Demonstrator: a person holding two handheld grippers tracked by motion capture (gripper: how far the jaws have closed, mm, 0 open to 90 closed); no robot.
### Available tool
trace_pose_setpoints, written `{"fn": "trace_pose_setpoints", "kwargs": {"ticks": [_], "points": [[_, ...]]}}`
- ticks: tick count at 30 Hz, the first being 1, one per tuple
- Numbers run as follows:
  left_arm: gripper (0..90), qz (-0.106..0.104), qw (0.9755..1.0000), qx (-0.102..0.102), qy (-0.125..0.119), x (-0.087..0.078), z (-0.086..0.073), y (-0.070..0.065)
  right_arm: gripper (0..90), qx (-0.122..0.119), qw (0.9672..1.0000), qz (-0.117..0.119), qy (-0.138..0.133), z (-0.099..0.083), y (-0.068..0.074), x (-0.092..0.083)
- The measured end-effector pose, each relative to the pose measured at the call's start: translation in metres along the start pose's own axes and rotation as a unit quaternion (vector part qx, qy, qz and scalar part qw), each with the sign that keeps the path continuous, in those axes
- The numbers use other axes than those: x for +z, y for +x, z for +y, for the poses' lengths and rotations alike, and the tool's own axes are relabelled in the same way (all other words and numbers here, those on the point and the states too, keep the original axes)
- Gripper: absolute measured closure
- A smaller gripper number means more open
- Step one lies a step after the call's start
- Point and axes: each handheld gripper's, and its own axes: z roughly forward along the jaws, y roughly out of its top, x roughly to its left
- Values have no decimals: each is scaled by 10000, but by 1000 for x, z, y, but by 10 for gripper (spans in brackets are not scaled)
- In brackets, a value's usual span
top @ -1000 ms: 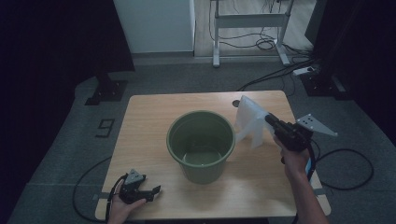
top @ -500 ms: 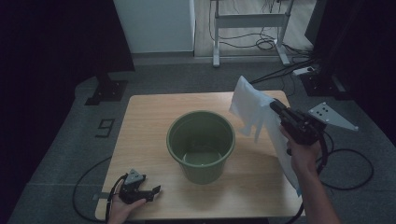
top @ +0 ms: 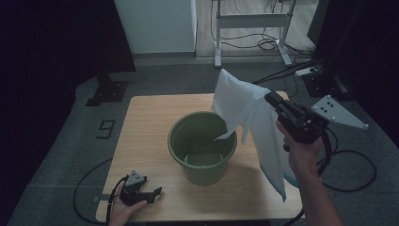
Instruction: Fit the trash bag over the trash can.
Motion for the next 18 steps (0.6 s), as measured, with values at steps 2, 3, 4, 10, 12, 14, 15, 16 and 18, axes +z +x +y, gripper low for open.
{"fn": "trace_pose_setpoints", "kwargs": {"ticks": [2, 3, 4, 10, 12, 14, 15, 16, 18], "points": [[173, -4, 10000, -3, -2, 0, 0, 0, 893, -36, 10000, 24, 6, 2, 3, 2], [173, -5, 10000, -7, -2, 0, 0, 0, 893, -64, 10000, 40, 3, 6, 5, 5], [173, -7, 10000, -7, -2, 0, 0, 0, 893, -67, 10000, 63, -13, 8, 8, 7], [173, -28, 10000, -19, -8, 0, 0, 0, 892, -122, 9997, 213, 5, 9, 21, 16], [173, -31, 10000, -23, -10, 0, 0, 0, 892, -111, 9996, 251, 40, 6, 24, 18], [173, -39, 10000, -29, -9, 0, 0, 1, 892, -135, 9994, 287, 111, 0, 27, 22], [173, -39, 10000, -24, -9, 0, 0, 1, 892, -188, 9992, 295, 199, -6, 30, 25], [173, -39, 10000, -24, -9, 0, 0, 1, 892, -188, 9992, 295, 199, -6, 30, 25], [173, -41, 10000, -20, -11, 0, 0, 1, 892, -223, 9989, 303, 293, -14, 32, 27]]}}
